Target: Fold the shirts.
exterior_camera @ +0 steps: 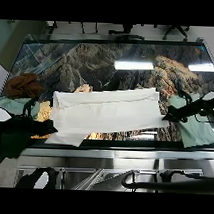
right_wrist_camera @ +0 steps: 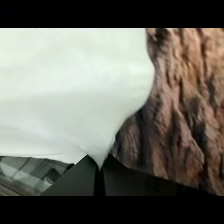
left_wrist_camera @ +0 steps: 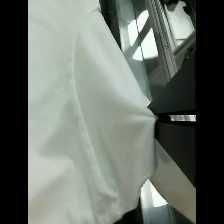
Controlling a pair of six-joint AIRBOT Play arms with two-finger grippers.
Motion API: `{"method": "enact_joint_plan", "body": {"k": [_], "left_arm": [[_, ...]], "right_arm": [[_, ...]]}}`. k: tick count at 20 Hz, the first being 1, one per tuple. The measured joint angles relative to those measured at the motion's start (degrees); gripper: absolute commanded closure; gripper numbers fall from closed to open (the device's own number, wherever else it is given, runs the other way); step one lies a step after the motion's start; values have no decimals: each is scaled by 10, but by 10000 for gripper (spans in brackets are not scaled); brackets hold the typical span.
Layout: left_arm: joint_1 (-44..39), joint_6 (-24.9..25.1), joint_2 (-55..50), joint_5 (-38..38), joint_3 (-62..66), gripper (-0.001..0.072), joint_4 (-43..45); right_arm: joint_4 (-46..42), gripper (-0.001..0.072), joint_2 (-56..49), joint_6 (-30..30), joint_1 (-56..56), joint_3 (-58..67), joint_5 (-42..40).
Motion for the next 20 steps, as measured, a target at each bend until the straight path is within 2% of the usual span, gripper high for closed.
{"method": "enact_joint_plan", "body": {"k": [7,12,14,15,16,17,19,20], "left_arm": [[-26,25,-193,68,221,693,-54],[-61,32,-364,108,349,692,-57],[-66,33,-419,116,384,673,-57],[-68,34,-445,118,402,398,-57],[-70,34,-466,118,420,63,-58],[-71,34,-485,116,441,15,-61],[-75,33,-514,100,483,15,-62],[-76,33,-522,89,504,15,-62]], "right_arm": [[171,686,-67,-90,1,81,-102],[209,685,-168,-128,15,159,-159],[212,656,-203,-138,18,180,-173],[213,526,-216,-145,19,188,-179],[215,430,-224,-154,20,196,-185],[214,357,-230,-163,20,205,-188],[196,198,-236,-175,20,228,-199],[181,178,-238,-178,20,238,-202]]}}
